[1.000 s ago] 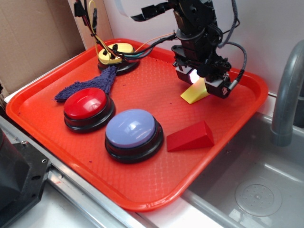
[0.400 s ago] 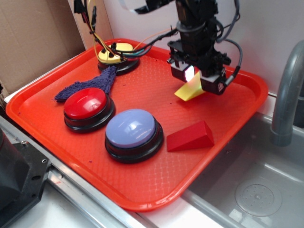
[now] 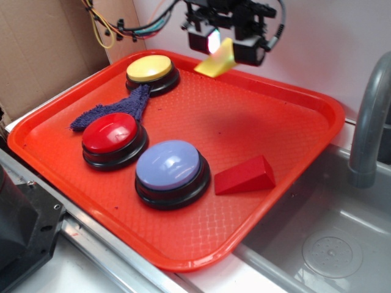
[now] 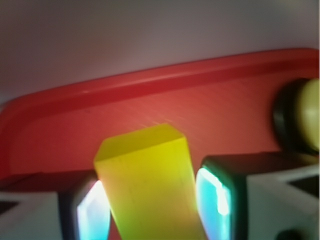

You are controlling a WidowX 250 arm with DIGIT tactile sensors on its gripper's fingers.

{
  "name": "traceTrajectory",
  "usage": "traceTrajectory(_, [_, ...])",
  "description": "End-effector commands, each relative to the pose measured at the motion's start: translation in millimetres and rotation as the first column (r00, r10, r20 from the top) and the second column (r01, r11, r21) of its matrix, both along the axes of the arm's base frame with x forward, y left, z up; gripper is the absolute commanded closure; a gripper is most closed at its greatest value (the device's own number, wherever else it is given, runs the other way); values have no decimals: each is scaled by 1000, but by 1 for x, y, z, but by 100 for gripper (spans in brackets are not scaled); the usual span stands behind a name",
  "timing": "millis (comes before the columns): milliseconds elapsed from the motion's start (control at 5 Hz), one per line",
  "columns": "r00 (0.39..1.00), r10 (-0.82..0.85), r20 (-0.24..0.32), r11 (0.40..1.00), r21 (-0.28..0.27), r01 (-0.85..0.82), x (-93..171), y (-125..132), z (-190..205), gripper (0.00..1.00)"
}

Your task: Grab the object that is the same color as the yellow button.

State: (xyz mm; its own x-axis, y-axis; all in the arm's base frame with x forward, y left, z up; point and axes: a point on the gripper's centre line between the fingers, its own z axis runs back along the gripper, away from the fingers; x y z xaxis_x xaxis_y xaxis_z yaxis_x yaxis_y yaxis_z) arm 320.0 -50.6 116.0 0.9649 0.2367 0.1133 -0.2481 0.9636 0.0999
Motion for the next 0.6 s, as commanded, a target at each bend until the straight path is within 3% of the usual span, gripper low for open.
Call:
traceTrajectory(0, [972,199,126,980,-52,-194,-27,44,85,100])
traceTrajectory(400, [949,295,116,954,-89,-286,-34,50,76,100])
